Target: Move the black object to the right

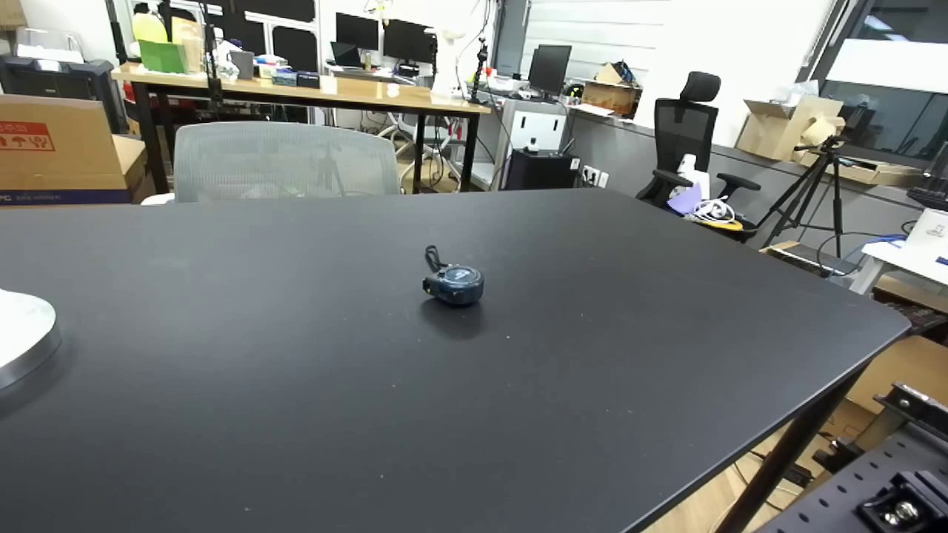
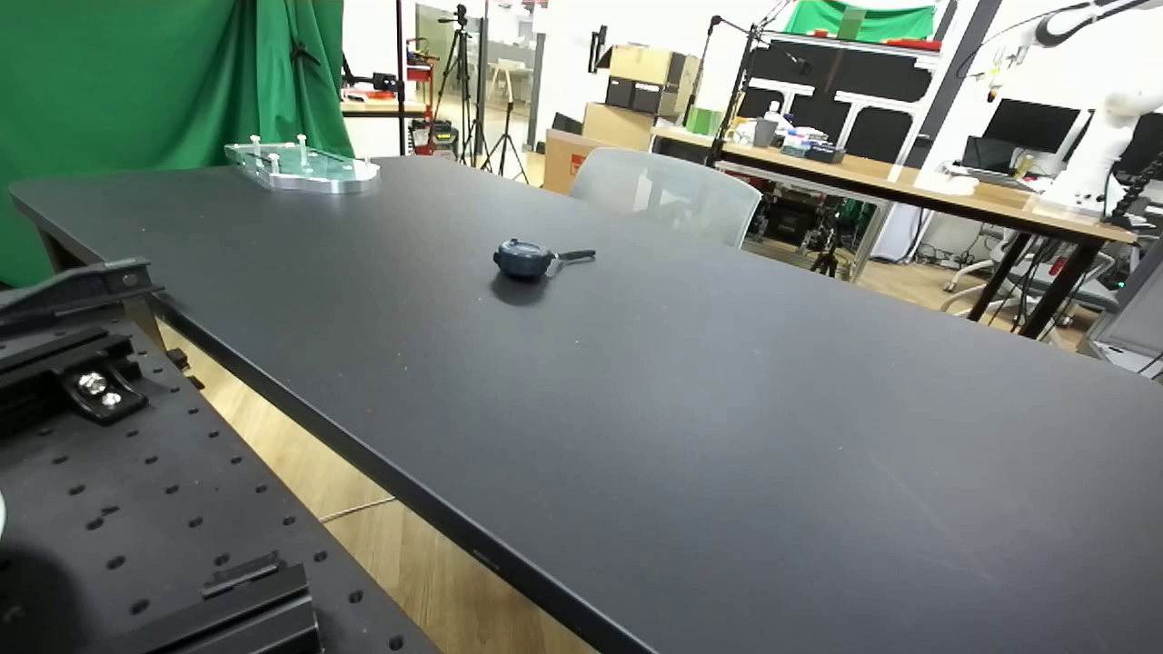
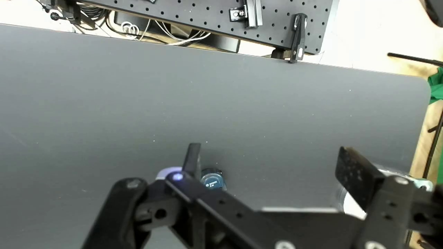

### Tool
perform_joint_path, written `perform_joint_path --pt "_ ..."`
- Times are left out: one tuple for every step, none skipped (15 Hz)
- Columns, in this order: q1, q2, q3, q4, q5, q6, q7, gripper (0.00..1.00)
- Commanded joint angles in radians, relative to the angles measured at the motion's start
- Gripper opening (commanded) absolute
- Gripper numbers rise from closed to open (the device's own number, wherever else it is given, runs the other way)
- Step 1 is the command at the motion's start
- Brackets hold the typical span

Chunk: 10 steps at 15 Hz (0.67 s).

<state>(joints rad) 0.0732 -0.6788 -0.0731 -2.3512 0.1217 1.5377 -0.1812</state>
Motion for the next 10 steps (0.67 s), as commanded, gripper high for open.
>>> perform_joint_path --pt "-0.01 0.012 0.022 -0.003 -0.038 0.043 -0.034 1.0" --pt "-0.008 0.024 0.028 -0.01 -0.062 0.076 -0.056 1.0" --pt "-0.005 0.039 0.031 -0.013 -0.082 0.102 -0.076 1.0" --pt "-0.003 0.053 0.032 -0.018 -0.097 0.132 -0.091 1.0" --pt "0.001 0.073 0.032 -0.026 -0.113 0.176 -0.113 1.0" --pt "0.007 0.102 0.03 -0.032 -0.125 0.225 -0.138 1.0" --pt "0.01 0.13 0.029 -0.037 -0.138 0.273 -0.159 1.0" --pt "0.012 0.171 0.027 -0.039 -0.146 0.328 -0.179 1.0" --pt "0.012 0.21 0.028 -0.041 -0.155 0.385 -0.189 1.0" --pt "0.012 0.252 0.028 -0.04 -0.156 0.441 -0.196 1.0"
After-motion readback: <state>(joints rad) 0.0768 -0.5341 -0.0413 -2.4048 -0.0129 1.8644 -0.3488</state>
